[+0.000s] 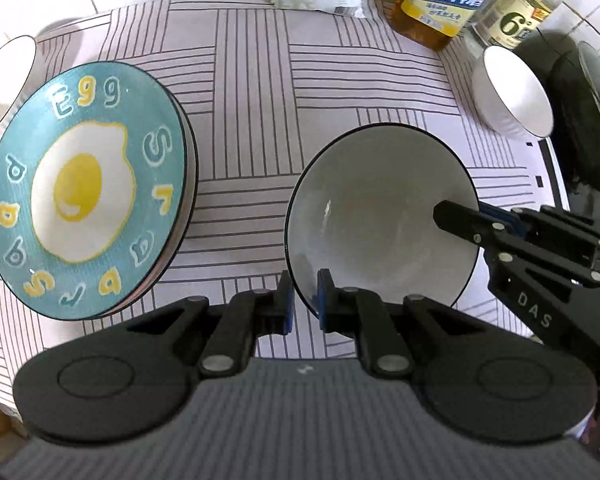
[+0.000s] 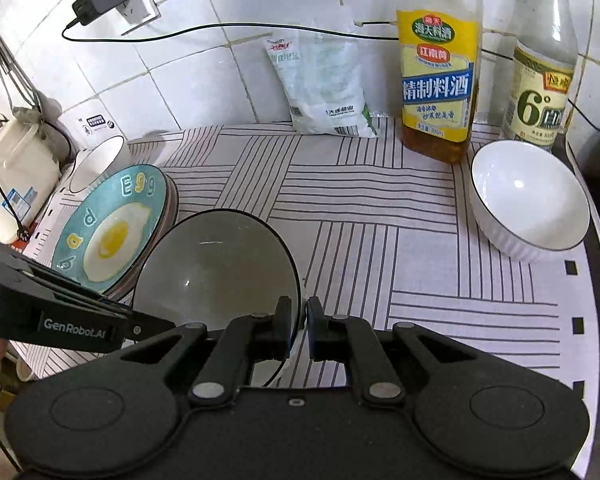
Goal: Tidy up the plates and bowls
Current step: 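Set the white bowl down beside the plate stack, open both grippers, then move both grippers to the white bowl beside the bottles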
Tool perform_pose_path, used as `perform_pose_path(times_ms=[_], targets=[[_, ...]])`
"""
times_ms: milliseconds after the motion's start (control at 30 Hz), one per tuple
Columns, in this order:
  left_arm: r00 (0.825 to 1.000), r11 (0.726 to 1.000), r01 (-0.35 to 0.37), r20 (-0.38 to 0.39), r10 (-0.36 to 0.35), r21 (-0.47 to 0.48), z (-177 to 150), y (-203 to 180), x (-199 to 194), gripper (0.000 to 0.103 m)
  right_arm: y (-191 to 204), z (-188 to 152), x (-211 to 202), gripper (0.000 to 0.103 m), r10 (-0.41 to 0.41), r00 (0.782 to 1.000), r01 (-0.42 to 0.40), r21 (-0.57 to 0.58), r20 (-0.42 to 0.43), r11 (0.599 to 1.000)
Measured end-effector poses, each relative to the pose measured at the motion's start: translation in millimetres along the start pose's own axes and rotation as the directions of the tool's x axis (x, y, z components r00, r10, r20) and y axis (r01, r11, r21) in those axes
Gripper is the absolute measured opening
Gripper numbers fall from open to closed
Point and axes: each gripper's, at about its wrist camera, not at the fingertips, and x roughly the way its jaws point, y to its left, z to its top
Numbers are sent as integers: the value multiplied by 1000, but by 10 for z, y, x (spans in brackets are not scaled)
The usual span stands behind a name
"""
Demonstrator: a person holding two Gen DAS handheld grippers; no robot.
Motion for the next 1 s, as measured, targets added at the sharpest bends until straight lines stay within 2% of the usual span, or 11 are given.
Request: perform_pose_path(times_ms=[267, 333, 467, 600, 633, 700, 767, 867, 1000], targets=[[996, 996, -89, 13, 88, 21, 30, -36, 174, 11, 19, -64, 255, 11, -9, 1000, 10, -59, 27, 998], [995, 996, -92, 31, 92, 8, 33, -24, 157, 15, 9, -72, 216, 17, 14, 996, -10, -51, 84, 999], [995, 996, -90, 43, 90, 2, 47, -55, 42, 43, -4, -65, 106, 30, 36, 991, -30, -48, 132, 998], [994, 994, -107, 6, 106, 30, 40, -134, -28, 52, -78, -71, -58, 39, 38, 986, -32, -38, 164, 999], [994, 993, -111, -10, 111, 32, 35, -139, -36, 52, -103, -71, -108, 41, 31, 985, -26, -33, 168, 999], [992, 992, -122, -32, 124, 43, 22, -151, -69, 53, -145, -72, -209, 57, 19, 985, -12, -42, 174, 999], [989, 989, -138, -44, 141, 57, -2, -176, -104, 55, -171, -96, -296, 65, -7, 985, 21, -75, 175, 997], [987, 987, -148, -61, 151, 63, -20, -203, -185, 57, -223, -160, -434, 66, -56, 981, 79, -120, 185, 990], [985, 983, -163, -47, 167, 87, 11, -284, -350, 62, -356, -262, -653, 68, -96, 973, 121, -105, 211, 987]])
